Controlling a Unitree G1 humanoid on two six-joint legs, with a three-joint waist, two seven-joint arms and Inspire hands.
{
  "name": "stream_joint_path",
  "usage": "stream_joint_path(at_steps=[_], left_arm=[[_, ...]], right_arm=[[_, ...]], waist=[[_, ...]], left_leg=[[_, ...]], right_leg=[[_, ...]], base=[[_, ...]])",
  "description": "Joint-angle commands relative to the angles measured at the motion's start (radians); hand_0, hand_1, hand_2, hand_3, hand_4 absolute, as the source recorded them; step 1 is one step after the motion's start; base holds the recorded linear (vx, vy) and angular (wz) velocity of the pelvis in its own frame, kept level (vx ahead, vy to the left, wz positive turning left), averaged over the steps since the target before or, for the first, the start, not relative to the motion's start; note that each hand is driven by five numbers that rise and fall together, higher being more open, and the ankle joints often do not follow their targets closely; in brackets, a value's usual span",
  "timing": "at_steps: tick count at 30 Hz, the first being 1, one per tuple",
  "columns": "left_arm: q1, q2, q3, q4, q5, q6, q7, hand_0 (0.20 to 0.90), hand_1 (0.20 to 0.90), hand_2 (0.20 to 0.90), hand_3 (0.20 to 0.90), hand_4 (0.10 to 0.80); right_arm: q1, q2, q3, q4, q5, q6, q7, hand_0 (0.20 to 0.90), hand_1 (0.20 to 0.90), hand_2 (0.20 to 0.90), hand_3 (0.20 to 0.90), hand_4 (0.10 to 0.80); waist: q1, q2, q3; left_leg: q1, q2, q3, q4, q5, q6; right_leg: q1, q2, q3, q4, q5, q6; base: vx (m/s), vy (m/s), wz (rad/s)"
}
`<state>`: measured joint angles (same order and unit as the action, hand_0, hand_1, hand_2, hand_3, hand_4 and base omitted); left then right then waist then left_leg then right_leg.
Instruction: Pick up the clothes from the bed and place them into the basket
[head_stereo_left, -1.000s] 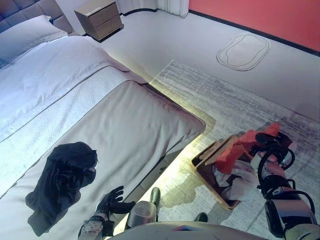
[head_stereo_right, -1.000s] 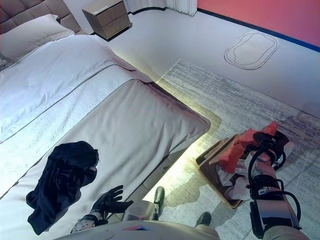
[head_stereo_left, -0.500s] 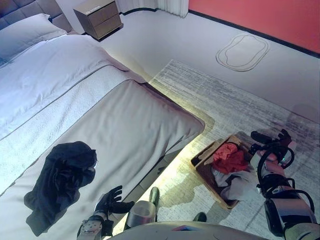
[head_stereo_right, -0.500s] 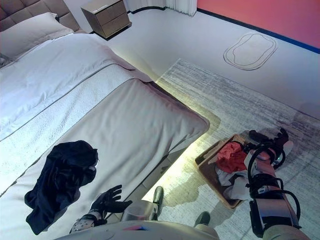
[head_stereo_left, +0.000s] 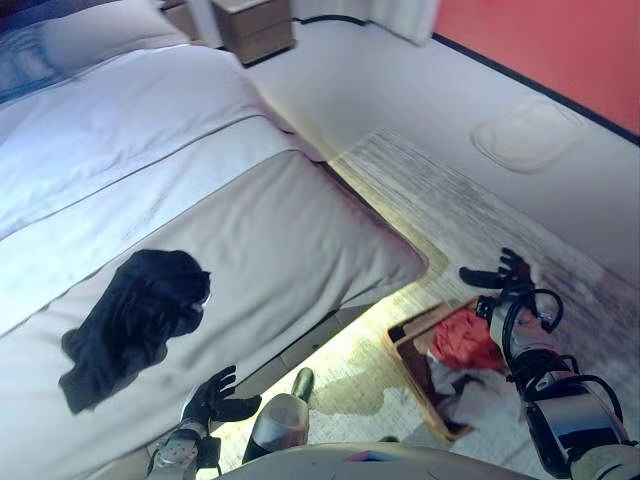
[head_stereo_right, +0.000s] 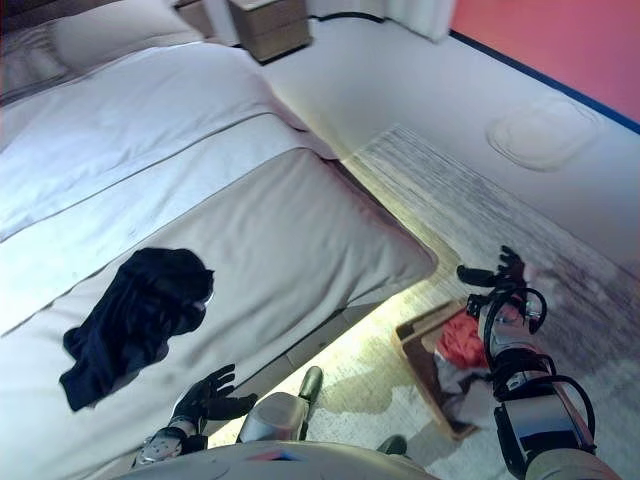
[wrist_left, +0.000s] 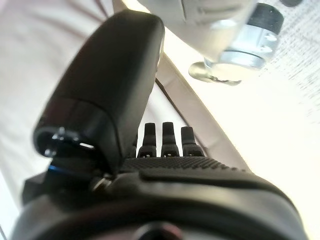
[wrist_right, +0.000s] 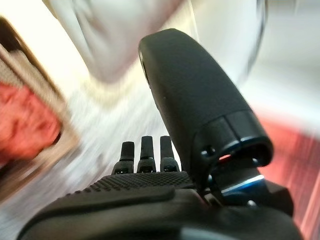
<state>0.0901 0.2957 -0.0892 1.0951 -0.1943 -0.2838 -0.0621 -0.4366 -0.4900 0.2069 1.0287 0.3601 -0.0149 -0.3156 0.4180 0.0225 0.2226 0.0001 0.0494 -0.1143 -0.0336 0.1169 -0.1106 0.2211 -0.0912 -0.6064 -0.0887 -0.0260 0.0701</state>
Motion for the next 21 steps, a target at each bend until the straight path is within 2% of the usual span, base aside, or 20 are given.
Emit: stream_joint_path(at_steps=[1, 2, 3, 4, 5, 6, 7, 8, 11, 12, 13, 14, 15, 16, 17, 18, 19, 20, 21], left_arm=[[0.022, 0.071, -0.01, 0.055, 0.051, -0.069, -0.023, 0.9, 0.9, 0.9, 0.9, 0.8], [0.023, 0.071, -0.013, 0.061, 0.069, -0.067, -0.027, 0.9, 0.9, 0.9, 0.9, 0.8], [0.021, 0.071, -0.023, 0.066, 0.109, -0.07, -0.039, 0.9, 0.9, 0.9, 0.9, 0.8], [0.012, 0.064, -0.043, 0.07, 0.144, -0.062, -0.045, 0.9, 0.9, 0.9, 0.9, 0.8], [0.012, 0.064, -0.043, 0.07, 0.144, -0.061, -0.044, 0.9, 0.9, 0.9, 0.9, 0.8], [-0.004, 0.051, -0.066, 0.062, 0.138, -0.028, -0.033, 0.9, 0.9, 0.9, 0.9, 0.8], [-0.012, 0.046, -0.072, 0.057, 0.127, -0.015, -0.024, 0.9, 0.9, 0.9, 0.9, 0.8], [-0.02, 0.042, -0.082, 0.047, 0.108, -0.003, -0.014, 0.9, 0.9, 0.9, 0.9, 0.8], [-0.027, 0.046, -0.089, 0.015, 0.084, 0.005, -0.008, 0.9, 0.9, 0.9, 0.9, 0.8], [-0.034, 0.051, -0.093, 0.004, 0.07, 0.004, -0.004, 0.9, 0.9, 0.9, 0.9, 0.8], [-0.056, 0.063, -0.101, -0.016, 0.038, 0.022, 0.0, 0.9, 0.9, 0.9, 0.9, 0.8], [-0.074, 0.068, -0.104, -0.026, 0.022, 0.042, 0.002, 0.9, 0.9, 0.9, 0.9, 0.8], [-0.086, 0.074, -0.105, -0.036, 0.012, 0.063, -0.001, 0.9, 0.9, 0.9, 0.9, 0.8], [-0.106, 0.079, -0.112, -0.049, 0.018, 0.077, -0.008, 0.9, 0.9, 0.9, 0.9, 0.8], [-0.121, 0.086, -0.13, -0.069, 0.035, 0.089, -0.018, 0.9, 0.9, 0.9, 0.9, 0.8], [-0.128, 0.088, -0.144, -0.078, 0.041, 0.095, -0.026, 0.9, 0.9, 0.9, 0.9, 0.8], [-0.143, 0.091, -0.182, -0.086, 0.052, 0.102, -0.044, 0.9, 0.9, 0.9, 0.9, 0.8], [-0.156, 0.094, -0.208, -0.085, 0.06, 0.106, -0.049, 0.9, 0.9, 0.9, 0.9, 0.8], [-0.176, 0.102, -0.237, -0.075, 0.062, 0.107, -0.059, 0.9, 0.9, 0.9, 0.9, 0.8]], right_arm=[[-0.094, -0.036, 0.052, -0.066, -0.032, -0.066, 0.035, 0.9, 0.9, 0.9, 0.9, 0.8], [-0.091, -0.032, 0.052, -0.068, -0.025, -0.059, 0.048, 0.9, 0.9, 0.9, 0.9, 0.8], [-0.081, -0.034, 0.045, -0.067, -0.016, -0.047, 0.056, 0.9, 0.9, 0.9, 0.9, 0.8], [-0.062, -0.047, 0.03, -0.066, -0.032, -0.054, 0.076, 0.9, 0.9, 0.9, 0.9, 0.8], [-0.061, -0.047, 0.029, -0.066, -0.032, -0.054, 0.077, 0.9, 0.9, 0.9, 0.9, 0.8], [-0.045, -0.065, 0.014, -0.064, -0.07, -0.075, 0.146, 0.9, 0.9, 0.9, 0.9, 0.8], [-0.04, -0.07, 0.016, -0.064, -0.105, -0.093, 0.187, 0.9, 0.9, 0.9, 0.9, 0.8], [-0.036, -0.077, 0.03, -0.066, -0.165, -0.119, 0.265, 0.9, 0.9, 0.9, 0.9, 0.8], [-0.044, -0.07, 0.086, -0.109, -0.247, -0.103, 0.426, 0.9, 0.9, 0.9, 0.9, 0.8], [-0.048, -0.068, 0.105, -0.117, -0.289, -0.115, 0.441, 0.9, 0.9, 0.9, 0.9, 0.8], [-0.054, -0.07, 0.138, -0.126, -0.32, -0.117, 0.46, 0.9, 0.9, 0.9, 0.9, 0.8], [-0.056, -0.068, 0.148, -0.127, -0.331, -0.117, 0.469, 0.9, 0.9, 0.9, 0.9, 0.8], [-0.057, -0.065, 0.151, -0.126, -0.347, -0.118, 0.476, 0.9, 0.9, 0.9, 0.9, 0.8], [-0.047, -0.057, 0.155, -0.126, -0.367, -0.124, 0.467, 0.9, 0.9, 0.9, 0.9, 0.8], [-0.038, -0.044, 0.161, -0.127, -0.377, -0.131, 0.455, 0.9, 0.9, 0.9, 0.9, 0.8], [-0.037, -0.039, 0.165, -0.127, -0.378, -0.131, 0.449, 0.9, 0.9, 0.9, 0.9, 0.8], [-0.037, -0.029, 0.174, -0.124, -0.387, -0.132, 0.426, 0.9, 0.9, 0.9, 0.9, 0.8], [-0.043, -0.03, 0.182, -0.123, -0.394, -0.142, 0.411, 0.9, 0.9, 0.9, 0.9, 0.8], [-0.06, -0.032, 0.194, -0.122, -0.396, -0.153, 0.395, 0.9, 0.9, 0.9, 0.9, 0.8]], waist=[[0.05, -0.014, -0.056], [0.046, -0.015, -0.06], [0.031, -0.02, -0.067], [-0.005, -0.035, -0.078], [-0.005, -0.035, -0.079], [-0.051, -0.055, -0.084], [-0.063, -0.054, -0.089], [-0.078, -0.049, -0.098], [-0.078, -0.047, -0.122], [-0.076, -0.05, -0.128], [-0.077, -0.056, -0.139], [-0.079, -0.063, -0.145], [-0.087, -0.072, -0.147], [-0.1, -0.07, -0.149], [-0.119, -0.072, -0.144], [-0.128, -0.07, -0.141], [-0.154, -0.066, -0.127], [-0.169, -0.062, -0.119], [-0.185, -0.073, -0.104]], left_leg=[[-0.137, 0.071, 0.024, 0.044, 0.048, -0.058], [-0.145, 0.083, 0.067, 0.057, 0.059, -0.063], [-0.156, 0.109, 0.165, 0.09, 0.071, -0.072], [-0.163, 0.153, 0.326, 0.175, 0.06, -0.071], [-0.167, 0.154, 0.325, 0.18, 0.056, -0.07], [-0.16, 0.182, 0.457, 0.27, 0.003, -0.047], [-0.155, 0.183, 0.473, 0.247, -0.018, -0.036], [-0.127, 0.158, 0.491, 0.178, -0.05, -0.011], [-0.086, 0.098, 0.497, 0.084, -0.054, 0.023], [-0.078, 0.078, 0.49, 0.066, -0.057, 0.038], [-0.059, 0.036, 0.482, 0.034, -0.064, 0.066], [-0.047, 0.007, 0.469, 0.017, -0.07, 0.08], [-0.031, -0.027, 0.456, -0.005, -0.076, 0.098], [-0.006, -0.047, 0.416, -0.021, -0.09, 0.114], [0.014, -0.063, 0.384, -0.037, -0.105, 0.135], [0.017, -0.06, 0.37, -0.039, -0.11, 0.138], [0.021, -0.049, 0.324, -0.042, -0.115, 0.138], [0.006, -0.033, 0.305, -0.039, -0.093, 0.136], [0.002, -0.033, 0.272, -0.039, -0.092, 0.129]], right_leg=[[0.028, 0.01, -0.018, 0.211, -0.168, -0.079], [0.035, 0.01, -0.043, 0.201, -0.157, -0.074], [0.046, 0.007, -0.093, 0.174, -0.134, -0.065], [0.05, -0.009, -0.166, 0.143, -0.101, -0.058], [0.05, -0.009, -0.167, 0.142, -0.1, -0.058], [0.043, -0.043, -0.221, 0.147, -0.078, -0.056], [0.043, -0.052, -0.225, 0.164, -0.082, -0.05], [0.035, -0.068, -0.215, 0.189, -0.091, -0.036], [0.054, -0.101, -0.189, 0.209, -0.082, -0.005], [0.056, -0.112, -0.177, 0.218, -0.076, 0.004], [0.059, -0.136, -0.157, 0.259, -0.06, 0.025], [0.051, -0.162, -0.142, 0.308, -0.014, 0.047], [0.036, -0.205, -0.126, 0.369, 0.031, 0.082], [-0.012, -0.258, -0.078, 0.477, 0.11, 0.109], [-0.084, -0.303, -0.004, 0.585, 0.131, 0.136], [-0.117, -0.3, 0.032, 0.608, 0.124, 0.135], [-0.18, -0.25, 0.114, 0.601, 0.079, 0.116], [-0.204, -0.194, 0.137, 0.537, 0.064, 0.08], [-0.219, -0.154, 0.182, 0.466, 0.051, 0.075]], base=[[-0.021, 0.041, 0.63], [-0.079, 0.076, 0.93], [-0.184, 0.116, 1.35], [-0.161, 0.094, 1.48], [-0.229, 0.183, 1.9], [-0.124, 0.214, 1.6], [-0.129, 0.369, 1.98], [0.0, 0.368, 1.46], [0.033, 0.271, 0.78], [0.072, 0.23, 0.2], [0.097, 0.219, -0.02], [0.138, 0.273, 0.36], [0.159, 0.259, 0.6], [0.174, 0.265, 0.91], [0.132, 0.162, 1.06], [0.089, 0.016, 1.43], [-0.024, -0.128, 1.33], [-0.041, -0.228, 1.35], [-0.065, -0.209, 1.07]])
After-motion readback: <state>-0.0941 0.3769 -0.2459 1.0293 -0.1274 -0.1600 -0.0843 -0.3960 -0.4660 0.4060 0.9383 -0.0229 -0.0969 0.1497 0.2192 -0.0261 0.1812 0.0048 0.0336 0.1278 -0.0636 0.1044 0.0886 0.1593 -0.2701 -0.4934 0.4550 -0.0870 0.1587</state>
